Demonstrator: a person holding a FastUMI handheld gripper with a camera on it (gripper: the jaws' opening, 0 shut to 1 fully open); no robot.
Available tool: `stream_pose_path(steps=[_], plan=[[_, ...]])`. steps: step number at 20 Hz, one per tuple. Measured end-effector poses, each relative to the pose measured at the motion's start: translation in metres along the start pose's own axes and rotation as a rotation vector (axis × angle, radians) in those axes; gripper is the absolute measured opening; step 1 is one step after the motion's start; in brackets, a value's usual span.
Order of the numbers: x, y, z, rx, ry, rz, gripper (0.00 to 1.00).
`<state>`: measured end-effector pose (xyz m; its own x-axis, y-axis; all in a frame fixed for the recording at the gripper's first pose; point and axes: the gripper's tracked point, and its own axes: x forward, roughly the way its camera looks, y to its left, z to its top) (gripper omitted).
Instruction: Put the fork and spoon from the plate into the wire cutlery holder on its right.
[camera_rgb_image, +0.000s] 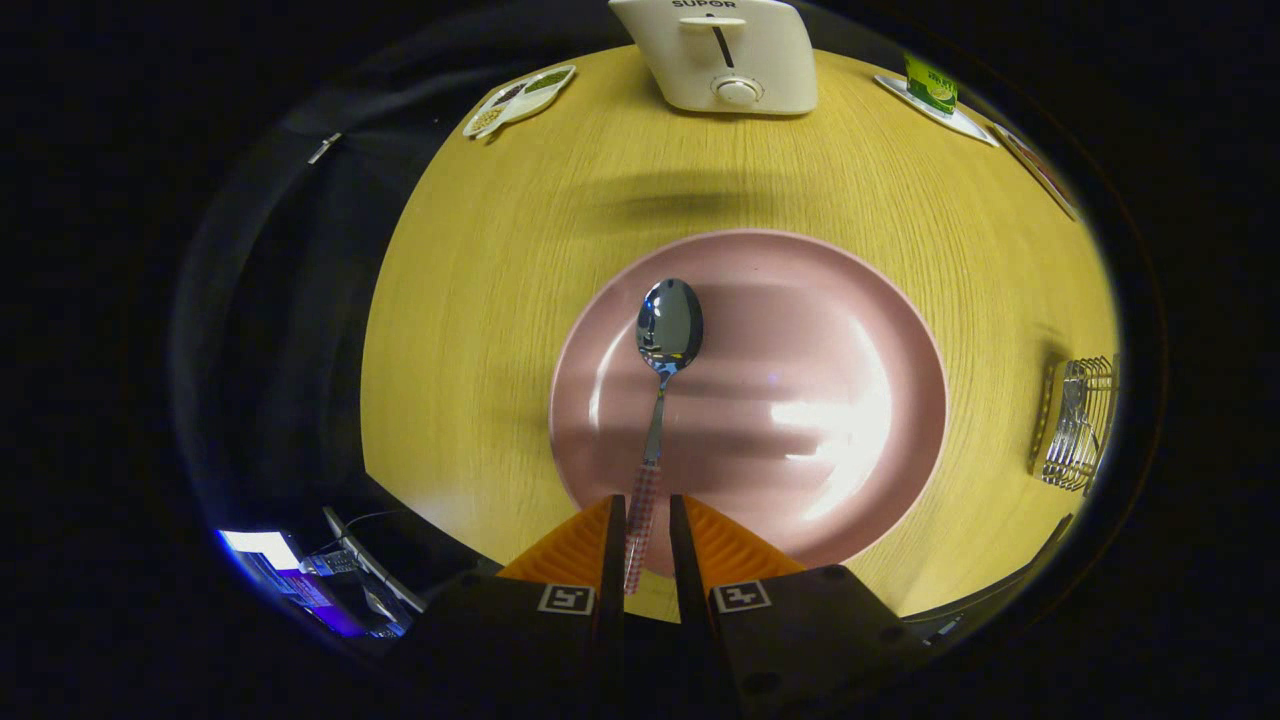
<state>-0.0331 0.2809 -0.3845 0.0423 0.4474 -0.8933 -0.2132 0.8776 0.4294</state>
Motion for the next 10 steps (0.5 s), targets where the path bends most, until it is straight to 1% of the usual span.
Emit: stream_pose_path(steps=[5, 7, 9, 10], plan=[[0.019, -0.008, -0.007, 0.007, 0.041, -0.039, 0.29], [0.020, -0.006, -0.007, 0.021, 0.045, -0.020, 0.16], [0.013, -0.005, -0.008, 0.022, 0.051, 0.001, 0.12], [0.008, -0.004, -0.008, 0.024, 0.048, 0.018, 0.12]])
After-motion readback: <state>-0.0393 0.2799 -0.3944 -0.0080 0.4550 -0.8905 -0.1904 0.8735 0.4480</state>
